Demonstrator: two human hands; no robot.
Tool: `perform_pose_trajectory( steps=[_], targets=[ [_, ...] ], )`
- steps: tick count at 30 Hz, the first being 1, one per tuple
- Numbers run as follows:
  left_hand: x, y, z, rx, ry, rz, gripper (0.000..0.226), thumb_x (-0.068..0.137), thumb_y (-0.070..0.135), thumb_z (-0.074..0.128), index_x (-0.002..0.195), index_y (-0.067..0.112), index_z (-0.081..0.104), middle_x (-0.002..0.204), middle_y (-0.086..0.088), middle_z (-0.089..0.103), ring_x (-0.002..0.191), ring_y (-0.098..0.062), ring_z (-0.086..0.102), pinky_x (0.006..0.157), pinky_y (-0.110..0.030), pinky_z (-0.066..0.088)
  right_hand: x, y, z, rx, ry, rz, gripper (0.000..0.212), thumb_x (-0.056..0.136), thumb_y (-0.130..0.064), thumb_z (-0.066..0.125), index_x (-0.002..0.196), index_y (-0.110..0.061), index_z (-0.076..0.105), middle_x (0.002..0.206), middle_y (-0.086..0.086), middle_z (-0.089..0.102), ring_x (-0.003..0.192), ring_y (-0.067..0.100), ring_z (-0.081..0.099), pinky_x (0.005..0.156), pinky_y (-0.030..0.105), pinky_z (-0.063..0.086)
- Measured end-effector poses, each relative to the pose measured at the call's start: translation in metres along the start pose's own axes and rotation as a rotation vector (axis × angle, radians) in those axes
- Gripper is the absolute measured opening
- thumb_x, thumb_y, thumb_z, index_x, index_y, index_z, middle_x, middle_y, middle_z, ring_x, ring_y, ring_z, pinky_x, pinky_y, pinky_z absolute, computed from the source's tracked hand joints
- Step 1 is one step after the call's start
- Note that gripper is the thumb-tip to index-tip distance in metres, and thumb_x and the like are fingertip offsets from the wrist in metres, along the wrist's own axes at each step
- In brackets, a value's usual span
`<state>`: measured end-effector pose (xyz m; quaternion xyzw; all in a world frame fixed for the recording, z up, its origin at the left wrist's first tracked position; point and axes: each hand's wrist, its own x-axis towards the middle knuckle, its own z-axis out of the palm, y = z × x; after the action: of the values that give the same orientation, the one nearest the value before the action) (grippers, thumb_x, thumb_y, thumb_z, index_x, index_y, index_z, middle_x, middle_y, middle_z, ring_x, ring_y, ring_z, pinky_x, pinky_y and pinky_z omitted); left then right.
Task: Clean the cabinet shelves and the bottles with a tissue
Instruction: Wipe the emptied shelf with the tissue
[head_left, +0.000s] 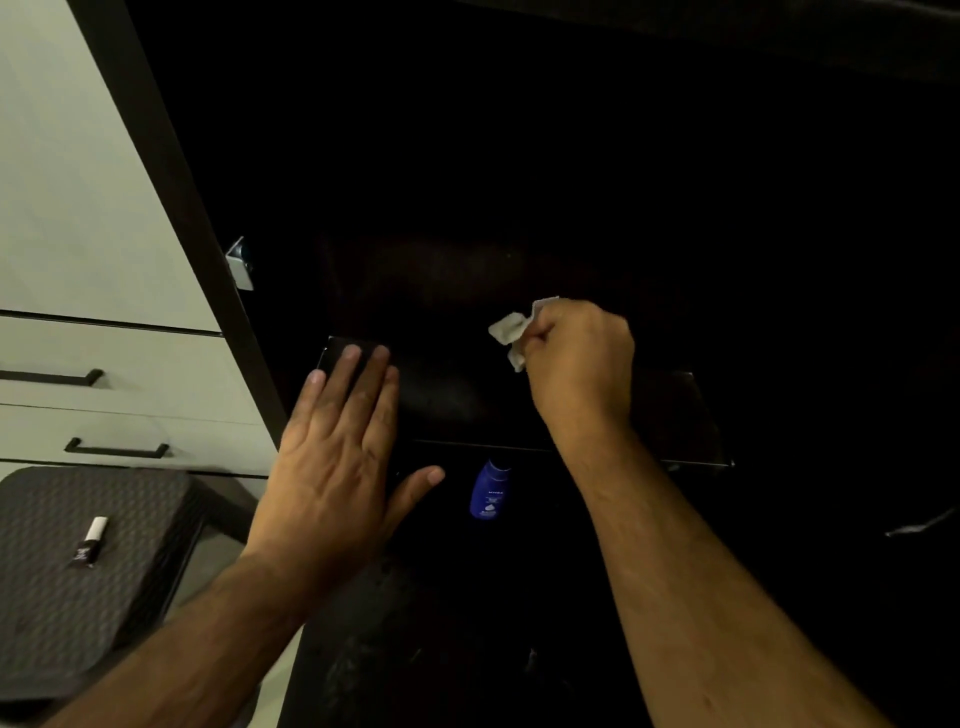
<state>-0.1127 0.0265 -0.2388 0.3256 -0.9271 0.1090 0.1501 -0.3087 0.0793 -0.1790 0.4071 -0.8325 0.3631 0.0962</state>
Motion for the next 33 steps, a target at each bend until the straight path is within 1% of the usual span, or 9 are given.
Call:
perform_pose_trajectory(
  steps=[4, 8, 12, 14, 18, 22, 25, 30, 33],
  targets=[
    [-0.001, 0.000, -0.001, -0.011, -0.006, 0.004, 0.087, 0.094, 0.066, 0.021, 0.147, -0.003, 0.025, 0.157, -0.019, 0.019, 0.149, -0.030, 0.008, 0.119, -0.049, 0.012, 0.027, -0.027, -0.029, 0.198, 0.125, 0.108, 0.019, 0.085, -0.016, 0.069, 0.067, -0.018, 0.067, 0.065, -0.012, 0.062, 0.062, 0.001, 0.061, 0.050, 0.004, 0.040],
    [-0.001, -0.001, -0.001, -0.022, -0.009, 0.011, 0.087, 0.094, 0.066, 0.020, 0.148, -0.003, 0.025, 0.158, -0.019, 0.018, 0.149, -0.030, 0.008, 0.119, -0.049, 0.012, 0.060, -0.060, -0.055, 0.808, 0.382, 0.051, 0.013, 0.078, -0.005, 0.074, 0.074, -0.017, 0.071, 0.073, -0.009, 0.069, 0.071, 0.006, 0.069, 0.068, 0.026, 0.058],
    [-0.001, -0.002, 0.001, -0.027, -0.007, 0.015, 0.087, 0.094, 0.066, 0.020, 0.148, -0.002, 0.025, 0.158, -0.019, 0.018, 0.149, -0.030, 0.008, 0.119, -0.050, 0.014, 0.062, -0.077, -0.053, 0.717, 0.574, -0.022, 0.017, 0.083, -0.014, 0.070, 0.077, -0.027, 0.062, 0.078, -0.015, 0.062, 0.077, 0.001, 0.062, 0.078, 0.018, 0.053],
    [-0.002, -0.002, 0.002, -0.030, 0.000, 0.015, 0.087, 0.094, 0.066, 0.021, 0.148, -0.002, 0.025, 0.158, -0.018, 0.017, 0.149, -0.030, 0.008, 0.118, -0.049, 0.013, 0.063, -0.071, -0.048, 0.551, 0.450, -0.068, 0.005, 0.085, -0.019, 0.068, 0.082, -0.018, 0.071, 0.076, -0.009, 0.066, 0.073, 0.004, 0.063, 0.072, 0.020, 0.053],
    [-0.002, -0.002, 0.002, -0.029, 0.008, 0.016, 0.086, 0.094, 0.065, 0.024, 0.148, -0.001, 0.026, 0.158, -0.018, 0.017, 0.149, -0.030, 0.009, 0.119, -0.049, 0.013, 0.028, -0.046, -0.021, 0.145, 0.342, -0.112, 0.002, 0.082, -0.011, 0.072, 0.080, -0.011, 0.073, 0.074, -0.005, 0.063, 0.067, 0.003, 0.053, 0.061, -0.003, 0.034],
    [-0.002, -0.001, 0.003, -0.026, 0.009, 0.009, 0.085, 0.094, 0.065, 0.024, 0.149, 0.000, 0.024, 0.159, -0.017, 0.016, 0.149, -0.029, 0.006, 0.119, -0.049, 0.011, 0.003, -0.015, 0.015, 0.068, 0.129, -0.141, 0.013, 0.087, -0.006, 0.066, 0.075, -0.010, 0.069, 0.081, -0.001, 0.064, 0.068, 0.008, 0.058, 0.059, 0.019, 0.051],
    [-0.003, -0.001, 0.003, -0.020, 0.007, 0.000, 0.084, 0.095, 0.066, 0.023, 0.149, 0.001, 0.024, 0.159, -0.017, 0.016, 0.149, -0.029, 0.006, 0.119, -0.048, 0.010, -0.004, -0.012, 0.018, 0.019, 0.061, -0.095, 0.018, 0.091, -0.009, 0.063, 0.074, -0.012, 0.069, 0.082, -0.001, 0.066, 0.069, 0.007, 0.059, 0.055, 0.010, 0.042],
    [-0.004, 0.001, 0.002, -0.010, -0.003, -0.013, 0.084, 0.095, 0.065, 0.024, 0.148, 0.000, 0.026, 0.158, -0.018, 0.019, 0.149, -0.030, 0.008, 0.119, -0.048, 0.011, 0.031, -0.051, -0.021, 0.266, 0.191, 0.053, 0.008, 0.084, -0.018, 0.069, 0.081, -0.016, 0.076, 0.074, -0.003, 0.069, 0.066, 0.008, 0.063, 0.056, 0.009, 0.043],
    [-0.004, 0.002, 0.000, 0.001, -0.005, -0.021, 0.084, 0.095, 0.065, 0.025, 0.148, 0.000, 0.026, 0.158, -0.018, 0.018, 0.149, -0.030, 0.008, 0.118, -0.048, 0.011, 0.050, -0.088, -0.052, 0.851, 0.296, 0.050, 0.009, 0.078, -0.006, 0.073, 0.076, -0.014, 0.072, 0.072, -0.007, 0.069, 0.070, 0.005, 0.069, 0.069, 0.022, 0.056]
  ],
)
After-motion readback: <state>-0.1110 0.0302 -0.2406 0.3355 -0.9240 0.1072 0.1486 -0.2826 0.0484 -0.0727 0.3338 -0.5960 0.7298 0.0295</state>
